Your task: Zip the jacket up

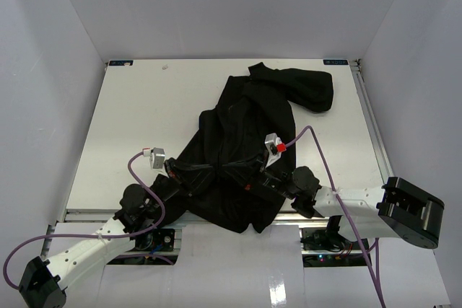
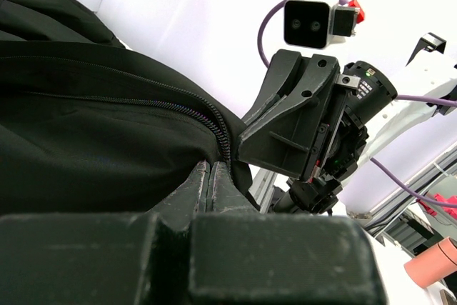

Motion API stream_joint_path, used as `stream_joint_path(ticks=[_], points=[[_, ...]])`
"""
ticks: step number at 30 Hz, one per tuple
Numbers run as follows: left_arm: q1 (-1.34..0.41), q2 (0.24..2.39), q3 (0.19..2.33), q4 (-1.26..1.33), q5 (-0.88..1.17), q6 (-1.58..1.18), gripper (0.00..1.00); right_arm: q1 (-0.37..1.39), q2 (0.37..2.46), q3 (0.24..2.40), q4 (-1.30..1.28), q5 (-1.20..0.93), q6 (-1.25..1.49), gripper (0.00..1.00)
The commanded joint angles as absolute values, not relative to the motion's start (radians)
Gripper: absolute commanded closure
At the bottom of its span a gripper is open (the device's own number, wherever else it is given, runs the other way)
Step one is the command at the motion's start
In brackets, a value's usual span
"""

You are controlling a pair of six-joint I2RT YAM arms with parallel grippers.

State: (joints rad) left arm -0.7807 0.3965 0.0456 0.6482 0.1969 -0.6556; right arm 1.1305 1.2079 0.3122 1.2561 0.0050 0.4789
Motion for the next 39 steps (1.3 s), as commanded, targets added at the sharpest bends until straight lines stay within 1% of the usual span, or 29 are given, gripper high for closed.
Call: stream_joint_path(ticks=[1, 19, 26, 39], points=[[-0.781, 0.393, -0.006, 0.678, 0.236, -0.660, 1.00, 1.107, 1.196, 0.333, 1.415, -0.073, 0.532, 0.92], [-0.781, 0.426, -0.005, 0.706, 0.302, -0.666, 1.00, 1.052, 1.259, 0.319, 1.552, -0.176, 0.627, 0.92], [-0.781, 0.429, -0.005, 0.688, 0.304, -0.664, 1.00, 1.047, 1.249, 0.299, 1.568, -0.162, 0.624, 0.92], [-0.781, 0.439, -0.005, 0.677, 0.299, -0.653, 1.00, 1.046, 1.213, 0.282, 1.521, -0.119, 0.589, 0.92]])
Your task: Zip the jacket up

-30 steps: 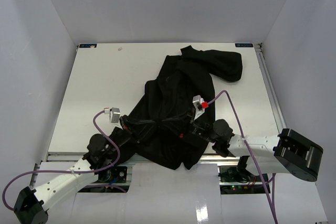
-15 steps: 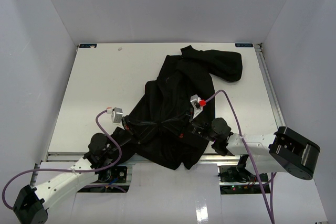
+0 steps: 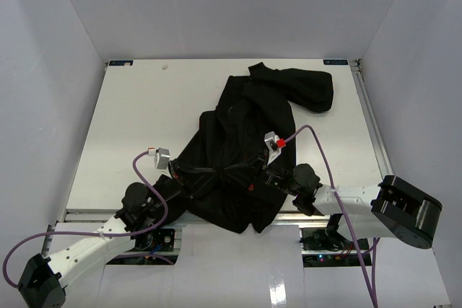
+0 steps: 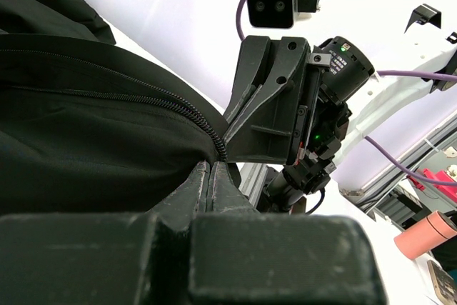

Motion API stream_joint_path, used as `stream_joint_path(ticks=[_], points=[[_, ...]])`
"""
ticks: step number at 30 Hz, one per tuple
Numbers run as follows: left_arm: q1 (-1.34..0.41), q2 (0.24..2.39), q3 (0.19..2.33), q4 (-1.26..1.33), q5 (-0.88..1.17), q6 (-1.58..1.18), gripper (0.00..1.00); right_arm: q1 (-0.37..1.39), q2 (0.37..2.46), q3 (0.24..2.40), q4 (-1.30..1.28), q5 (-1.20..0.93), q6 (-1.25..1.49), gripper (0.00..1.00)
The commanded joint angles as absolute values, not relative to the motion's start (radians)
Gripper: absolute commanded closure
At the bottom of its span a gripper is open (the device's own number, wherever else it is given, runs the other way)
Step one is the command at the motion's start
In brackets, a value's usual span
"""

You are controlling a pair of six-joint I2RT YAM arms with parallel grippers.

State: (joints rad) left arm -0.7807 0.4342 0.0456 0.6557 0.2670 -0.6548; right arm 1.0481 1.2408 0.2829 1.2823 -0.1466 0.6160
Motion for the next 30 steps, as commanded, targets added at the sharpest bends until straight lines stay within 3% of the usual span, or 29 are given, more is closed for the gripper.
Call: stream_joint_path(ticks=[1, 30], points=[[-0.781, 0.441, -0.005, 0.676, 0.298, -0.652, 1.00, 1.047, 1.213, 0.283, 1.519, -0.118, 0.588, 0.92], [-0.781, 0.388, 0.043, 0.574, 0.137, -0.623, 1.00, 1.048, 1.207, 0.284, 1.499, -0.137, 0.601, 0.92]])
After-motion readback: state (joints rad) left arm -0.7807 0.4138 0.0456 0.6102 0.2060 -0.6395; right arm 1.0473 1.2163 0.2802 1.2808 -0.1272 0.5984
